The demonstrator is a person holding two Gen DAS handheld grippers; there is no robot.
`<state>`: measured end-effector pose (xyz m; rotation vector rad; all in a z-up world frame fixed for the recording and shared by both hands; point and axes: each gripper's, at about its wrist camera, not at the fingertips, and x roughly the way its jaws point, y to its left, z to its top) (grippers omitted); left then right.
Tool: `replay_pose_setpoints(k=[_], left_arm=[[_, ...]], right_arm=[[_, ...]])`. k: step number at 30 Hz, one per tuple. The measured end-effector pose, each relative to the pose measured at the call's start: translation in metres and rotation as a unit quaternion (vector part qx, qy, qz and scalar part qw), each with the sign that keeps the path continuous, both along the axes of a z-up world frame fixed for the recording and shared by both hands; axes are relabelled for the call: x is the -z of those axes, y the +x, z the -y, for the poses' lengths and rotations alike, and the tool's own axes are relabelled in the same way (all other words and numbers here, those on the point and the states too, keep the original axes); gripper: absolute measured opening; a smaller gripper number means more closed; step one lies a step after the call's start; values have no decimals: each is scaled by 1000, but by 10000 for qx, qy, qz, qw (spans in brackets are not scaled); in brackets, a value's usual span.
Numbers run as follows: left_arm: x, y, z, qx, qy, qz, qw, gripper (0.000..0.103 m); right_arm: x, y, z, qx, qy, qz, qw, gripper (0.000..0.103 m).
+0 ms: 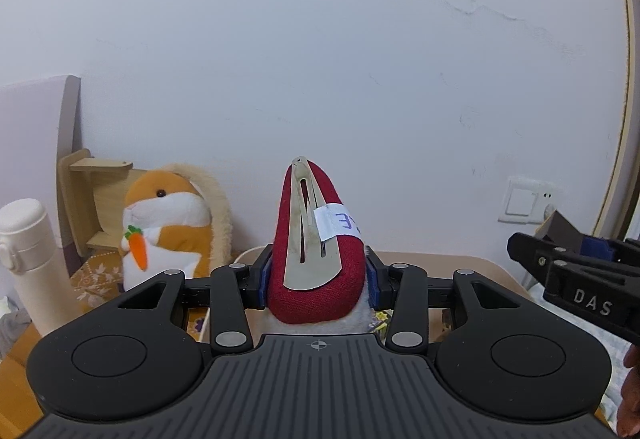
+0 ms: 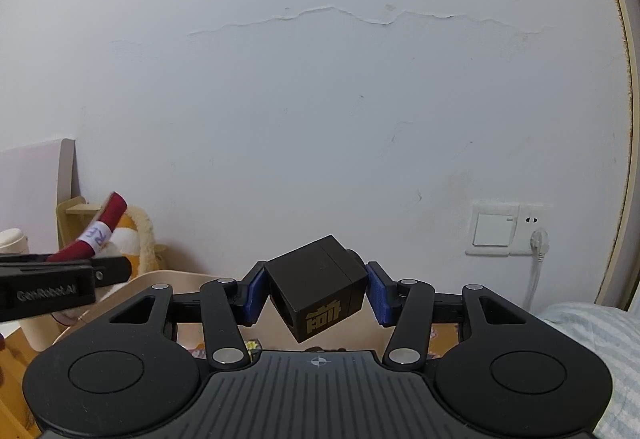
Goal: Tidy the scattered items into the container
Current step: 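Lift and carry the red slipper and black box over the bin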
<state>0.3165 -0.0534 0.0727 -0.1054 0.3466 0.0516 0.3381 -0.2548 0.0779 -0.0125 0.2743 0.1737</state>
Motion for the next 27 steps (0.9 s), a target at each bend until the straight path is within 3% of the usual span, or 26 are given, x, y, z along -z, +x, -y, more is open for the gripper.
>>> replay_pose_setpoints(k=[15,27], left_arm=[[39,40,-2,417,-127,-1026,9938,44],[59,59,-6,460,-132,-1629,9855,44]], right_arm=[[30,25,1,-91,-73,-807,9967,48],[50,42,-5,-166,-228,-1330,9907,48]])
